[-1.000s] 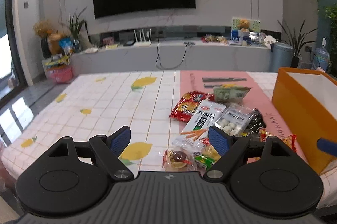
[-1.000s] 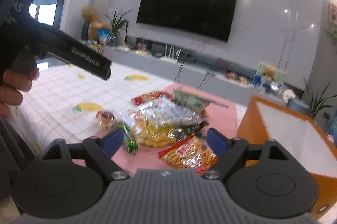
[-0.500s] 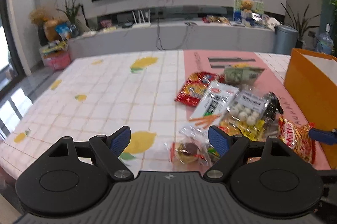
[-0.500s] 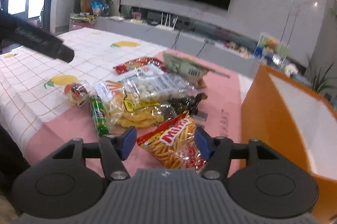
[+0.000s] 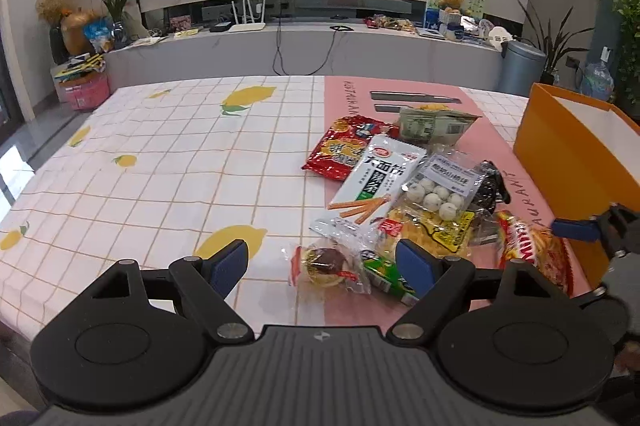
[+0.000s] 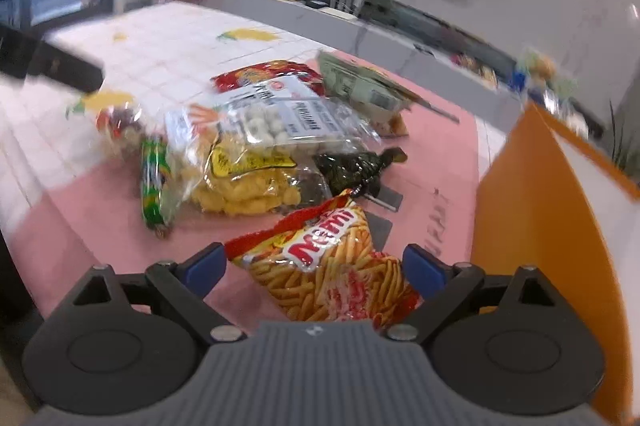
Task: Organize snacks
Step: 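Grasp the red-yellow Mimi snack bag with the right tool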
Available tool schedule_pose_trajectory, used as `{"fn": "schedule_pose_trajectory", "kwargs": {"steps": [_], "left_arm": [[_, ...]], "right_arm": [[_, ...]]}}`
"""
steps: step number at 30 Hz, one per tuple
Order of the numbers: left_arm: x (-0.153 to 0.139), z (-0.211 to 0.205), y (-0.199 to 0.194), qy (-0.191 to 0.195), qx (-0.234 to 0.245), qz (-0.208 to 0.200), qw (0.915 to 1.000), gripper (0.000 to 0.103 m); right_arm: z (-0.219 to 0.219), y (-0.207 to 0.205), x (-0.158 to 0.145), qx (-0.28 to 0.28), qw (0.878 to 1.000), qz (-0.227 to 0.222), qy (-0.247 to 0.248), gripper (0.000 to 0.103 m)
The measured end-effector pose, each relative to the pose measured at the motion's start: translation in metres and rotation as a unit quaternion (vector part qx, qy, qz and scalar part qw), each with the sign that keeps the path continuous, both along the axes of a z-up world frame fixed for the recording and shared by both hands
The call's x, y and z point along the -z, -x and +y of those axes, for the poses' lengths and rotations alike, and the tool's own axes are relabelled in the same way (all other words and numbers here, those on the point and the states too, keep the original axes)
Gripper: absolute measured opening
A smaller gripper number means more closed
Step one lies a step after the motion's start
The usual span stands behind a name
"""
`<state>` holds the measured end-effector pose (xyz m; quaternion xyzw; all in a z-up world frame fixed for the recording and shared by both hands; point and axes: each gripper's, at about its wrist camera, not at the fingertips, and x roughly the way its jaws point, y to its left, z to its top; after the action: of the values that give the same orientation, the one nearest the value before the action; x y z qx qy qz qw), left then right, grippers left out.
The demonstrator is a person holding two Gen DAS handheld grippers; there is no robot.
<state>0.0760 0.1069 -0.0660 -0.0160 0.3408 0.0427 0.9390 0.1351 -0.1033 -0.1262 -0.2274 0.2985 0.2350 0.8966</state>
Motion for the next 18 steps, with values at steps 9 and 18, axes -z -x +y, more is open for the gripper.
{"fn": "schedule_pose_trajectory", "kwargs": {"steps": [9, 18], "left_arm": [[0.011, -0.009, 0.001, -0.014, 0.000, 0.014, 0.9998, 0.098], [0.016, -0.014, 0.002, -0.008, 0.011, 0.020, 0.9997, 0.098]], "right_arm": [[-0.002, -0.011, 0.003, 0.026, 1.000, 0.003, -0.014, 0.065], [-0.009, -0.009, -0.018, 0.063, 0.996, 0.011, -0.058, 0.053]]}}
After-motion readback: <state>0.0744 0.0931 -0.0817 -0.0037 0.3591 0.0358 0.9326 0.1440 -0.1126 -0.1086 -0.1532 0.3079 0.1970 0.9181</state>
